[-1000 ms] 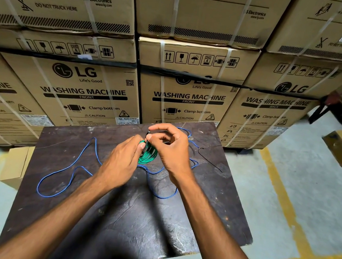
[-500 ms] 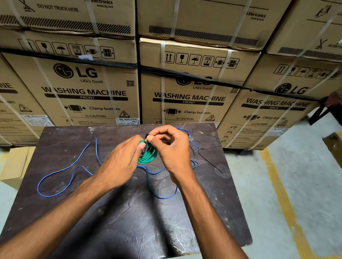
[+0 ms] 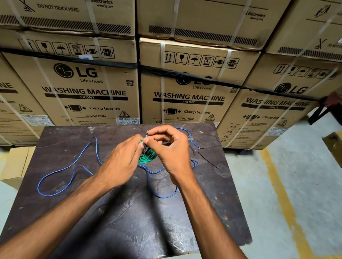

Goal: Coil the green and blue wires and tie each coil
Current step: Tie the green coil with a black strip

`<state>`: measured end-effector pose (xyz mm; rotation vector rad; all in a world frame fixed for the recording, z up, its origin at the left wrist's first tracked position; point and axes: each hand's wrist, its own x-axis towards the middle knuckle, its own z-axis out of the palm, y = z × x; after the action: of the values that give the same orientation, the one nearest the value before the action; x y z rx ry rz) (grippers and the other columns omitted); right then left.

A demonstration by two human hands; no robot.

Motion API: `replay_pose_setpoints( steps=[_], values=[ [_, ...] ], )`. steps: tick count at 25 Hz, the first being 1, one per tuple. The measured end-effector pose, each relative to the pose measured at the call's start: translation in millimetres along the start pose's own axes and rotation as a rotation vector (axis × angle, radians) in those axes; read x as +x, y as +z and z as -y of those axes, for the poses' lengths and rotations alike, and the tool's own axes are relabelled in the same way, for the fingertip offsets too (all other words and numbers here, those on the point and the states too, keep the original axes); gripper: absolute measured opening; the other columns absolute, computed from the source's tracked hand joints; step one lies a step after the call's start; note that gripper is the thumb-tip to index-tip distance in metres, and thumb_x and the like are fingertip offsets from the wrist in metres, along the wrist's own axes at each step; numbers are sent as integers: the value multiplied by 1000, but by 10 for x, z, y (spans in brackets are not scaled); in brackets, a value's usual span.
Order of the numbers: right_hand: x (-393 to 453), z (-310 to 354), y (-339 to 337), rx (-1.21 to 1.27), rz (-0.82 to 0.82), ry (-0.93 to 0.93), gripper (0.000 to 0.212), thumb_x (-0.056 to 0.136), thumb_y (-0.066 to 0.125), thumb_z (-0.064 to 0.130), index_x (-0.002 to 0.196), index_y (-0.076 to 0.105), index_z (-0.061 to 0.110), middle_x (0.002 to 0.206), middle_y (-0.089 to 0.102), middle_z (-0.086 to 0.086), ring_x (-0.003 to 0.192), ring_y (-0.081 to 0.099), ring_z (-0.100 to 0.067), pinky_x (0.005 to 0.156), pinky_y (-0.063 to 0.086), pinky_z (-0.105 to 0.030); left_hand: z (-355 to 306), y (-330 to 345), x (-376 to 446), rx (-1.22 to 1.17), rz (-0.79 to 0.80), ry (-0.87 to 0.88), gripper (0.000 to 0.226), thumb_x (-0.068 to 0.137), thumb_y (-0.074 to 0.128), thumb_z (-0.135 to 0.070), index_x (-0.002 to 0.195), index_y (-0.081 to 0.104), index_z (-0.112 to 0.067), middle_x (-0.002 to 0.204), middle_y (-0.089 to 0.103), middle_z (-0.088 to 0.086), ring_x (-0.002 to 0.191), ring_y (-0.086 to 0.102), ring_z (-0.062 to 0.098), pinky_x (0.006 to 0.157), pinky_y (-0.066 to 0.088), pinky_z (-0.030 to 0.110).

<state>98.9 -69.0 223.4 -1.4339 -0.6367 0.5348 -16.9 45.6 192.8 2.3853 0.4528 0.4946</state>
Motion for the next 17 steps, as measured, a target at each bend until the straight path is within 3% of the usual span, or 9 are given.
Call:
replay_pose_setpoints(
  steps=[3,8,13,17],
  values=[
    [0,5,4,-10,-5,-7,10,81,81,-5,87,73,-2,78,72,-2,73,61,-9,70,49,-23,-1,3,-8,4,1,-5,29,107,31,-31,89,44,-12,79,49,2,74,46,23,65,33,33],
    [29,30,-37,65,65,107,18,84,76,-6,101,74,-2,80,74,-14,76,65,-16,78,53,-24,18,-14,-26,35,6,1,29,108,30,-32,87,41,-16,78,46,0,73,43,24,65,35,38],
    [53,119,-89,11,126,127,9,90,63,-13,92,69,-7,73,68,-15,56,60,2,55,41,-7,7,-16,-49,39,33,18,26,108,30,-33,85,36,-21,77,42,-4,71,41,20,66,33,36],
    [128,133,-224,-95,204,133,15,89,69,-8,84,70,5,73,67,-5,59,54,0,58,41,-9,-10,-39,-71,65,80,12,32,107,29,-36,87,42,-13,80,45,-2,74,44,21,70,38,40]
  ],
)
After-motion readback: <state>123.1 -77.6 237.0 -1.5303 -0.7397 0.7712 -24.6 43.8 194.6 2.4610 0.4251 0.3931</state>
